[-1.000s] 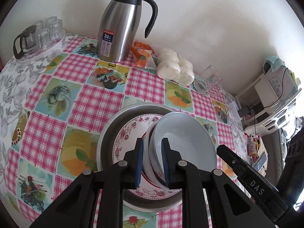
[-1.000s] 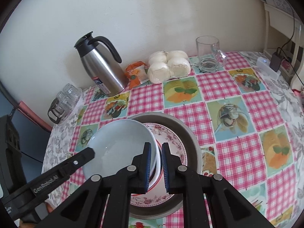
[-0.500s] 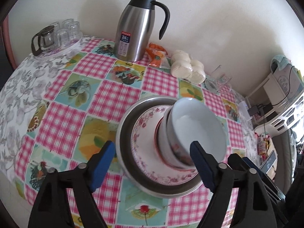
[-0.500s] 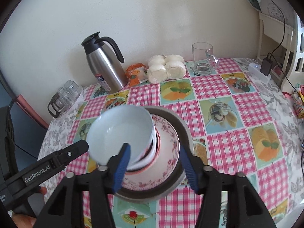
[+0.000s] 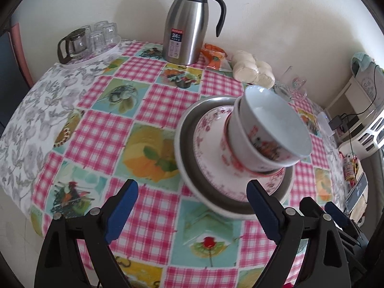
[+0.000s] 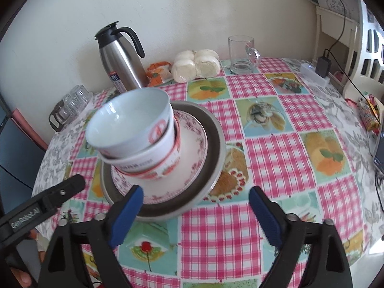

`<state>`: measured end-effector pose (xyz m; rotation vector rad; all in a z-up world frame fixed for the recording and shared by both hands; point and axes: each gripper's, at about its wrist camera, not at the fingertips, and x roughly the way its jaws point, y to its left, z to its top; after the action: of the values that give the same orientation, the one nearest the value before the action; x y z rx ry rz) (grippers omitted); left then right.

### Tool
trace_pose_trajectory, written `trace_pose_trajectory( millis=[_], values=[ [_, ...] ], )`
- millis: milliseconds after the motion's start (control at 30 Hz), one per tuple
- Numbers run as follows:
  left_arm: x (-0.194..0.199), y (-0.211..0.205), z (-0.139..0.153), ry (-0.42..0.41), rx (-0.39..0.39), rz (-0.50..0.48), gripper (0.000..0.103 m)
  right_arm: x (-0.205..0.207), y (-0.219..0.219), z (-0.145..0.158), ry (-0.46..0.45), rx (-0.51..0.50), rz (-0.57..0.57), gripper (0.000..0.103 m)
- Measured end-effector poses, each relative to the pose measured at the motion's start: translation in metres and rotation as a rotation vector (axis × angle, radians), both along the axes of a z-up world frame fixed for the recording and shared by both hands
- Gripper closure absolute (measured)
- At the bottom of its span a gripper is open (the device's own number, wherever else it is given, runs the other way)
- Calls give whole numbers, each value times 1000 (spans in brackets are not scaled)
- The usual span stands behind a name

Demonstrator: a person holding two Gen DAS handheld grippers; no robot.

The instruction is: Organize plates and bowls

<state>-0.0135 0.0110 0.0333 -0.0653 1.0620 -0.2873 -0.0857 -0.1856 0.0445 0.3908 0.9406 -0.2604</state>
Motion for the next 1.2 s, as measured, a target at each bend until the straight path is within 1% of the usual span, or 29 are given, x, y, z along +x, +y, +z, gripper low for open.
trace_pose_trajectory(
  millis=[67,267,400,467,533,600,700,733,833,1000,1200],
  values=[
    [-6,3,-1,-4,19,-4,11,-5,2,-4,4,-5,1,0],
    [-23,2,-7,-17,100,-35,11,-13,7,-11,16,-17,0,0],
    [-32,-1,-13,1,117,-63,11,-18,10,-12,19,-33,1,0],
    [-35,-3,-15,6,148,-65,11,-21,11,-13,20,-39,0,0],
    [-40,-3,-13,-10,163,-52,11,-24,11,-13,21,-44,0,0],
    [-45,-2,-12,-17,158,-46,11,-27,11,-14,26,-47,0,0],
    [-48,1,-15,7,139,-41,11,-30,11,-16,34,-51,0,0],
    [-47,1,-17,16,149,-34,11,-31,11,-16,37,-53,0,0],
    [-49,0,-19,20,212,-10,11,-33,12,-17,45,-58,3,0],
    [-54,1,-19,18,209,-16,11,-36,14,-19,60,-65,11,0],
    [-58,-2,-20,21,226,-33,11,-41,14,-20,67,-67,10,0]
  ],
)
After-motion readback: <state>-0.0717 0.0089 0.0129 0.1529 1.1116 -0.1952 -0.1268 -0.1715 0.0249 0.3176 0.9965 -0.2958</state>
